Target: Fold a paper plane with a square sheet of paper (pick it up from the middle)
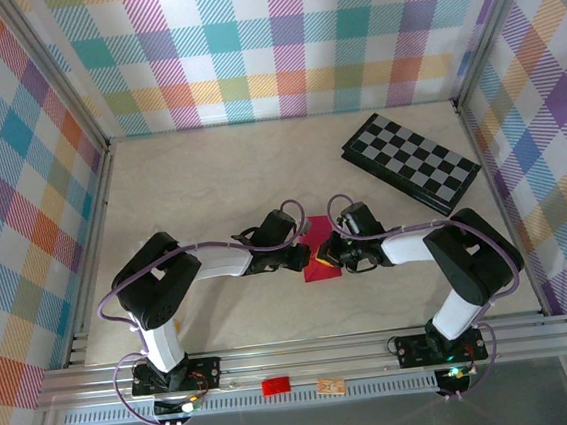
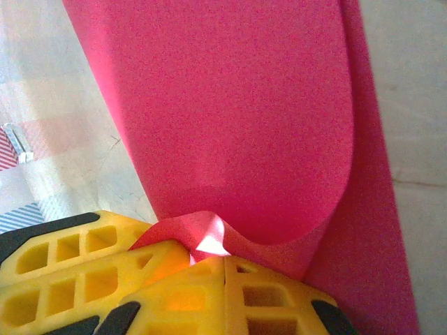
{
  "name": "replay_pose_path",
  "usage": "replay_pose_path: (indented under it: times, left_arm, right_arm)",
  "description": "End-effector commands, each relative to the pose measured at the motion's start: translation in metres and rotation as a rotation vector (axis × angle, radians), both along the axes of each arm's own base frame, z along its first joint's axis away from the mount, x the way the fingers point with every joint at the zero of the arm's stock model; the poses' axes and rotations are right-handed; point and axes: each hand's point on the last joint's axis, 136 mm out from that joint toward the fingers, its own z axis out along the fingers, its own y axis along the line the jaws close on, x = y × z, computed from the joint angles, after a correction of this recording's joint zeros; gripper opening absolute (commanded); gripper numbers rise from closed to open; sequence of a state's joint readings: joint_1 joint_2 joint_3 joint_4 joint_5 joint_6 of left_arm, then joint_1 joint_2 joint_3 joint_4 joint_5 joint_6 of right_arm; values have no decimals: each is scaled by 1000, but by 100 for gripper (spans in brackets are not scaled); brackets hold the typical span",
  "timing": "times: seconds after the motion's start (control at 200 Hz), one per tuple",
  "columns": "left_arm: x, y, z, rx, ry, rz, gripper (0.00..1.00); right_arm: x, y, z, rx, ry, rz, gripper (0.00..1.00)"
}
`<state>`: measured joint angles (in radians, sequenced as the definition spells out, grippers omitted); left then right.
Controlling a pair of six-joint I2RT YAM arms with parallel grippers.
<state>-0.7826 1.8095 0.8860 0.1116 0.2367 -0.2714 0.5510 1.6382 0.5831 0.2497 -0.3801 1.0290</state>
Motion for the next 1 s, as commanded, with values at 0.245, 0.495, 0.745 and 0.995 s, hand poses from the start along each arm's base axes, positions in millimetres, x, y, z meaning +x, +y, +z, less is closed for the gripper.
replay_pose_path:
  times: [0.245, 0.495, 0.745, 0.995]
  left_arm:
    - [-10, 24, -29, 105, 54, 14, 5]
    - [-12, 25, -30, 107, 57, 12, 5]
    - [-13, 26, -32, 118, 62, 6, 5]
    - [-13, 26, -32, 117, 60, 8, 4]
  right_arm:
    - [21, -10, 23, 16, -47, -36, 4]
    - [12, -35, -16, -69, 63, -113, 4]
    - [24, -37, 2, -41, 25, -116, 4]
    - [37, -22, 38, 26, -47, -55, 5]
